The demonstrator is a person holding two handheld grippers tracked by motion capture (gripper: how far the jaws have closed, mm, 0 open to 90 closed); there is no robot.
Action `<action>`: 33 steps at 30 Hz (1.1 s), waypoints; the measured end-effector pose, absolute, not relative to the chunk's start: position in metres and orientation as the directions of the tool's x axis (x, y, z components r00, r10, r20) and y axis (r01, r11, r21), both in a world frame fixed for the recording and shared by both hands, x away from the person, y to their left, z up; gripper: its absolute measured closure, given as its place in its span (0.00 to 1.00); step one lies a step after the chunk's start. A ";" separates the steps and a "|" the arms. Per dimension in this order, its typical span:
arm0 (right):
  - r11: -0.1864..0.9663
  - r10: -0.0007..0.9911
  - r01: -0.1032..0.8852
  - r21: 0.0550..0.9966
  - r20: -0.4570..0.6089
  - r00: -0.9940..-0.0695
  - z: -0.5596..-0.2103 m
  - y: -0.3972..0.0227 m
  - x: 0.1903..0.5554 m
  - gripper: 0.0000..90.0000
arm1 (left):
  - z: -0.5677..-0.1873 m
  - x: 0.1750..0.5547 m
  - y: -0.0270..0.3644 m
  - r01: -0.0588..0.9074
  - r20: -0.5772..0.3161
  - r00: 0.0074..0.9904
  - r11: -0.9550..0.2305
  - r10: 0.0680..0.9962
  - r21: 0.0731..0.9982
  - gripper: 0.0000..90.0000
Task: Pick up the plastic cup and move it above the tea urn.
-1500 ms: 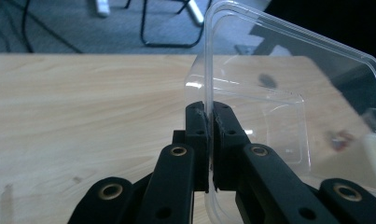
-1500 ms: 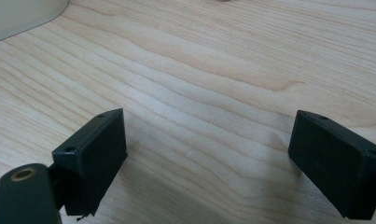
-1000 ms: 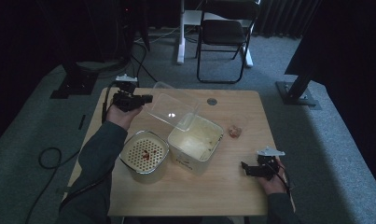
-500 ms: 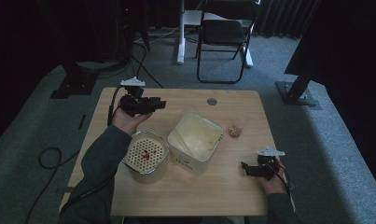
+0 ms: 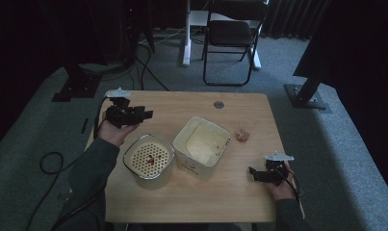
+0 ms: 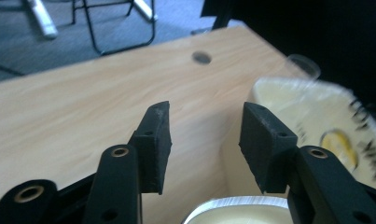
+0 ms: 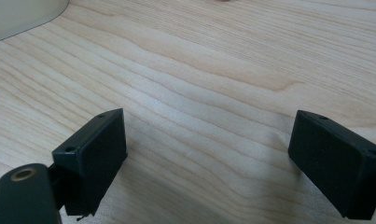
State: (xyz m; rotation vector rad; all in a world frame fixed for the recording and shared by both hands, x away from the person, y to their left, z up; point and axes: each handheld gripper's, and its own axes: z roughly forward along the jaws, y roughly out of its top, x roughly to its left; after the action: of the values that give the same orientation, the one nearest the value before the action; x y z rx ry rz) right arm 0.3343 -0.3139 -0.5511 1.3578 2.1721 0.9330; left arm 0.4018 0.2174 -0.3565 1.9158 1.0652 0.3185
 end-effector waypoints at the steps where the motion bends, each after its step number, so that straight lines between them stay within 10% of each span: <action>1: 0.299 0.899 0.624 0.722 0.007 -0.439 -0.551 -0.314 0.334 0.12 | -0.363 0.396 0.223 0.561 -0.174 0.590 -0.245 0.788 0.791 0.58; 14: 0.295 0.901 0.626 0.722 0.008 -0.433 -0.551 -0.313 0.334 0.12 | -0.435 0.387 0.237 0.687 -0.210 0.551 -0.296 0.808 0.664 0.62; 33: 0.294 0.901 0.626 0.722 0.008 -0.433 -0.551 -0.313 0.334 0.12 | -0.436 0.436 0.246 0.715 -0.185 0.374 -0.156 0.909 0.681 0.76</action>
State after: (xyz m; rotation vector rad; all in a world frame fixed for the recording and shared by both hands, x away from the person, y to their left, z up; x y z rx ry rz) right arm 0.3345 -0.3133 -0.5510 1.3687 2.1673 0.9308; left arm 0.4358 0.2458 -0.4359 1.9314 1.4011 0.3500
